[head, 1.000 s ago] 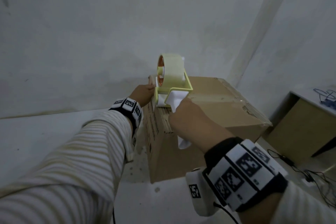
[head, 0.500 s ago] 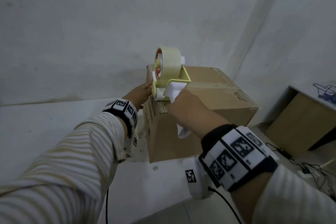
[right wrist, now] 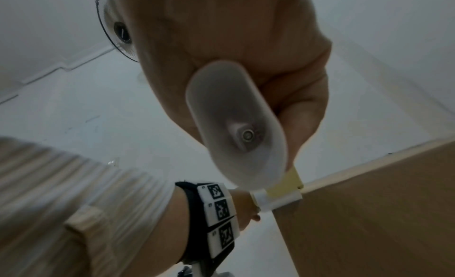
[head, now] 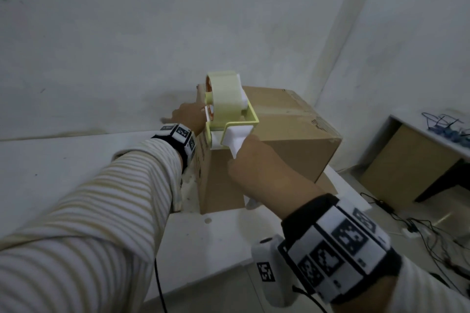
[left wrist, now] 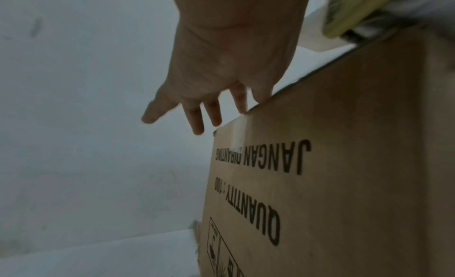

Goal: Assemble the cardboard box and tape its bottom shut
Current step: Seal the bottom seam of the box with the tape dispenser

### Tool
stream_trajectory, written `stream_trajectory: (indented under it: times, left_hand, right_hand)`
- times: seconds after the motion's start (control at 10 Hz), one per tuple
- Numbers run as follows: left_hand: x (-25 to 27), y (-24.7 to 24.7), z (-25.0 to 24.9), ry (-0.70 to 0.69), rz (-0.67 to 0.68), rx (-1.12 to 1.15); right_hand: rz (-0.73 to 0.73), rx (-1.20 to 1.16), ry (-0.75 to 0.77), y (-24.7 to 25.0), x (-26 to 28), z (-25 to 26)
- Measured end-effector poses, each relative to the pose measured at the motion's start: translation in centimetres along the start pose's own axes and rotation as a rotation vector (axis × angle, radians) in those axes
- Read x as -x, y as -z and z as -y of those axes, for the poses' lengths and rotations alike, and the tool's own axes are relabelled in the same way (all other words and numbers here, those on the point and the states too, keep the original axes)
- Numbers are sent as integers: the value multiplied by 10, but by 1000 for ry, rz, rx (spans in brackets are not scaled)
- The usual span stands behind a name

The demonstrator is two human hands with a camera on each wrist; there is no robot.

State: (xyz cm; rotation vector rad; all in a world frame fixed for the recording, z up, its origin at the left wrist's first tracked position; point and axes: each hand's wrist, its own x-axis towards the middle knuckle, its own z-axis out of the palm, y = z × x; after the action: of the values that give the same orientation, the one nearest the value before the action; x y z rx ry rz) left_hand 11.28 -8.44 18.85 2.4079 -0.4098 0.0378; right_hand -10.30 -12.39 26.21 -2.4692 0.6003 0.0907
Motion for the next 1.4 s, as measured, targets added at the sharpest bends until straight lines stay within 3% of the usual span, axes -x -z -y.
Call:
stream_trajectory:
  times: [0.1,0.2,0.3,0.4,0.7,0.9,1.0,1.1,1.2,1.3,1.4]
  left_hand:
    - [8,-10,7,-57,-36,153]
    - [20,-13,22,-33,100,412]
    - [30,-17,27,-24,172,522]
    - [34,-15,22,-99,158,479]
    - [42,-4,7,-25,105,148]
    - [54,-6,14,-88,250,208]
    - [60,-5,16,-106,225,240]
    - [50,-16,28,-378,238,90]
    - [58,-17,29,-253,78,199]
    - [35,-40,59,-280,117,224]
    - [45,-35,66,-208,164,248]
  right_hand:
    - [-11,-31,-27,2,3,1]
    - [-14,-86,-33,5,7,5]
    - [-19,-102,-19,1,11,4]
    - [-26,-97,-9,-4,14,-4]
    - [-3,-82,-92,-13,36,-19]
    - [-4,-165,-162,-13,32,-19]
    - [-41,-222,-173,-24,32,-23]
    - [-56,-285,-159,-24,32,-28]
    - [-52,-278,-134,-14,33,-32]
    - [-68,-173,-75,-9,34,-30]
    - [-99,-133,47,-11,36,-18]
